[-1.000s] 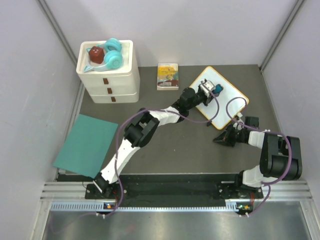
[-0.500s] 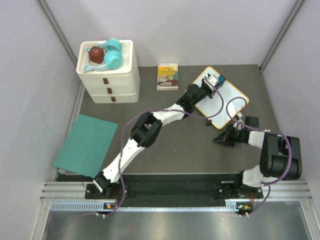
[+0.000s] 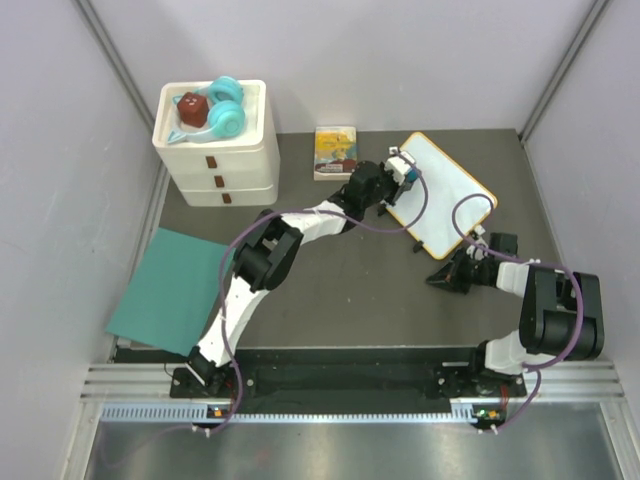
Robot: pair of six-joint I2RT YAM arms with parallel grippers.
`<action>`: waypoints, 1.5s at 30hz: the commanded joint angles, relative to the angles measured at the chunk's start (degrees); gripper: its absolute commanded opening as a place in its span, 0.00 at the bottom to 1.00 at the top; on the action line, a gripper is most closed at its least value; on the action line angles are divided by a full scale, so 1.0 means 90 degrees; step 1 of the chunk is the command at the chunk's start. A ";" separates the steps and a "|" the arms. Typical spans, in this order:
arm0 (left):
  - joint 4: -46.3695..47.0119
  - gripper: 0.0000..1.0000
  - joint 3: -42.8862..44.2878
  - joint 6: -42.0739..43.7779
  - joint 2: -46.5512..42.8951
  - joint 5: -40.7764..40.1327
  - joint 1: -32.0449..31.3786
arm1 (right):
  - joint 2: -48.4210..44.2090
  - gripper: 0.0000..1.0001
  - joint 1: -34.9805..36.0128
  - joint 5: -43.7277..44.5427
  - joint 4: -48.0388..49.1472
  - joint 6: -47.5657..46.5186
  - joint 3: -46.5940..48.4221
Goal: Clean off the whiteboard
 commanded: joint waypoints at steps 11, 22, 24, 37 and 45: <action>-0.2677 0.00 -0.0264 -0.0361 -0.0695 -0.0100 0.0377 | -0.0232 0.00 0.0080 0.0253 0.0128 -0.0145 -0.0176; -0.0764 0.00 -0.2090 -0.0087 -0.2022 -0.0685 0.0435 | -0.0739 0.00 0.0090 0.0399 0.0109 -0.0106 -0.0293; -0.0656 0.00 -0.2110 -0.0185 -0.2121 -0.0793 0.0484 | -0.0993 0.00 0.0090 0.0467 0.0089 -0.0097 -0.0322; -0.0535 0.00 -0.2158 -0.0097 -0.2852 -0.1641 0.0650 | -0.2067 0.00 0.0090 0.0643 -0.0350 -0.0262 -0.0323; -0.3075 0.00 -0.2275 -0.1822 -0.3604 -0.2084 0.1059 | -0.3005 0.00 0.0090 0.0673 -0.0995 -0.0292 -0.0205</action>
